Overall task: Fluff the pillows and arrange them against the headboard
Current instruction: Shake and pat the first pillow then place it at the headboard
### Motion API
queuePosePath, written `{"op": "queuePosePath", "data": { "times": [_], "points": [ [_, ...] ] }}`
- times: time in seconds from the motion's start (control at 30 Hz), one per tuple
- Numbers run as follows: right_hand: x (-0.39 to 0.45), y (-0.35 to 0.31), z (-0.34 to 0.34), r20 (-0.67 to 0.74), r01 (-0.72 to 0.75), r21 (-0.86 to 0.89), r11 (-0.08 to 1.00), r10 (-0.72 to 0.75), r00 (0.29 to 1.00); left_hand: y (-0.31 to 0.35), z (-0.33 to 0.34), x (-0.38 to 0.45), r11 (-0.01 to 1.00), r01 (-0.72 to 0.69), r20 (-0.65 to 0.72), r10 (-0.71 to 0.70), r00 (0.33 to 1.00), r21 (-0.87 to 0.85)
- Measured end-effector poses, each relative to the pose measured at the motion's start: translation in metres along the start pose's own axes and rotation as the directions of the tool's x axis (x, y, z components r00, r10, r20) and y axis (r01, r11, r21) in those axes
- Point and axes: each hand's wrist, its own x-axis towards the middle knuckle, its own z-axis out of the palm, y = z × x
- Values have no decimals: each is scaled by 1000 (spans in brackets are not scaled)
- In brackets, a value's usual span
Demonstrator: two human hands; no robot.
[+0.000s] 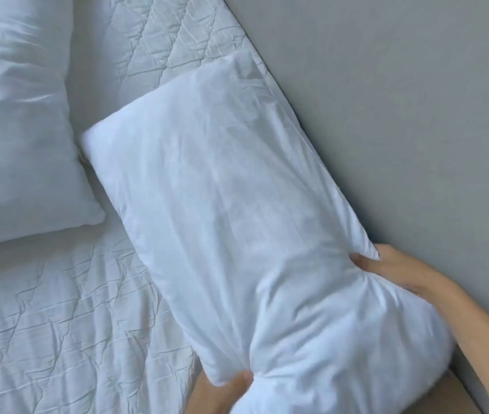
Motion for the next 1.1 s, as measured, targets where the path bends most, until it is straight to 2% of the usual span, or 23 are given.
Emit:
{"op": "queuePosePath", "data": {
  "times": [0.07,0.13,0.17,0.23,0.3,0.33,0.4,0.47,0.53,0.6,0.67,0.77,0.8,0.83,0.87,0.93,0.97,1.03,1.1],
  "points": [
    [11,13,-8,122,-77,-189,979,102,987,-2,-21,5,996,-92,-102,92,991,12],
    [25,-8,-18,167,-73,-186,980,105,980,20,-46,9,986,-154,-149,144,978,-59],
    [34,-29,-21,136,-26,-109,994,41,990,35,-63,15,967,-200,-181,171,969,-159],
    [61,-76,-23,-17,111,162,981,-110,994,72,-99,32,852,-373,-317,262,911,-367],
    [89,-126,-16,-183,264,320,910,-215,959,124,-128,53,751,-506,-454,307,837,-424],
    [102,-148,-11,-246,296,334,895,-220,944,152,-139,64,726,-530,-496,297,816,-437],
    [125,-183,-5,-279,290,304,907,-206,938,194,-154,83,725,-548,-508,315,802,-417],
    [134,-208,-8,-206,230,245,942,-181,962,219,-158,86,710,-587,-486,382,786,-390],
    [139,-226,-22,-171,264,198,944,-232,958,236,-164,87,665,-680,-490,502,712,-307],
    [137,-240,-41,-240,355,228,907,-301,923,248,-166,82,597,-759,-493,595,635,-259],
    [136,-254,-53,-384,442,279,853,-323,865,256,-167,84,584,-785,-554,590,587,-209],
    [140,-261,-53,-482,453,234,860,-302,822,261,-160,93,727,-681,-723,423,546,-88],
    [136,-261,-48,-520,416,183,891,-272,810,258,-157,95,790,-613,-778,380,500,-8],
    [133,-259,-42,-572,391,100,915,-269,775,253,-151,94,824,-553,-807,408,428,124],
    [124,-256,-32,-621,380,9,925,-293,727,247,-143,91,800,-524,-785,513,347,291],
    [98,-243,-2,-661,399,-103,911,-362,657,236,-113,83,607,-511,-574,781,245,608],
    [84,-234,17,-666,413,-136,901,-392,635,230,-95,80,482,-507,-424,875,234,714],
    [49,-216,68,-668,457,-179,871,-449,593,218,-55,68,202,-497,-87,966,244,844],
    [6,-195,127,-609,564,-235,791,-572,549,198,-34,67,-90,-497,259,924,282,863]
  ]
}}
